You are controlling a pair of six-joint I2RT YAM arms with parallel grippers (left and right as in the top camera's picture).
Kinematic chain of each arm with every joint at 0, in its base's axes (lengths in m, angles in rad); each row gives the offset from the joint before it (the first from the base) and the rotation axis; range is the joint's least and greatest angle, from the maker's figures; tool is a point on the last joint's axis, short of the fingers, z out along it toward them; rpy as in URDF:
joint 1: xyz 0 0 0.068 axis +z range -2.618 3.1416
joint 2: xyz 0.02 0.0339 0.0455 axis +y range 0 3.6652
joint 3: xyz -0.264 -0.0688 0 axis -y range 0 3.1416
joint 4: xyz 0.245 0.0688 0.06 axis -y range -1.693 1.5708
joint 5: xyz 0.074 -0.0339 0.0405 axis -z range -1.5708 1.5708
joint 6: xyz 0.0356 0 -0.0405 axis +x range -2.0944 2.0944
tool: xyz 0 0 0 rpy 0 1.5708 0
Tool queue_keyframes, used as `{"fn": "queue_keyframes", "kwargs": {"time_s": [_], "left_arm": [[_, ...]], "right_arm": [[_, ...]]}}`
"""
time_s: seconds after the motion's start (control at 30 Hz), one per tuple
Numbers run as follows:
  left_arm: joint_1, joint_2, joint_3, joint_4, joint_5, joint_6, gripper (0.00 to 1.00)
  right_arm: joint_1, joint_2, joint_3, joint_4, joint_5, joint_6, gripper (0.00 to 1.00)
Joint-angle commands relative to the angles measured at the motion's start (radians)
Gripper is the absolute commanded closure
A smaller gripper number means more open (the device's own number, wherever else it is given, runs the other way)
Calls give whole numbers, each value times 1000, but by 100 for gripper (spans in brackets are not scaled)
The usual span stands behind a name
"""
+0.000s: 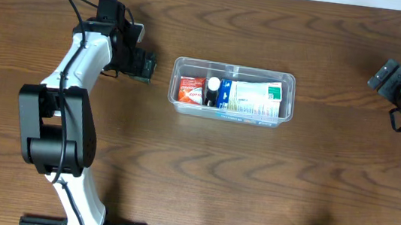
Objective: Pack container
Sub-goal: 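Move the left gripper over the green Zam-Buk tin, then grasp the green Zam-Buk tin with the left gripper and lift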
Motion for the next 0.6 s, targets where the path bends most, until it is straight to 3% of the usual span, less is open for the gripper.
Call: {"fn": "queue_keyframes", "kwargs": {"time_s": [0.0,0.57], "left_arm": [[2,-2,15,1,6,8,2],[2,4,9,44,5,10,2]], "right_arm": [[-6,-1,4,-1,3,13,1],[-6,-1,4,-1,3,13,1]]}}
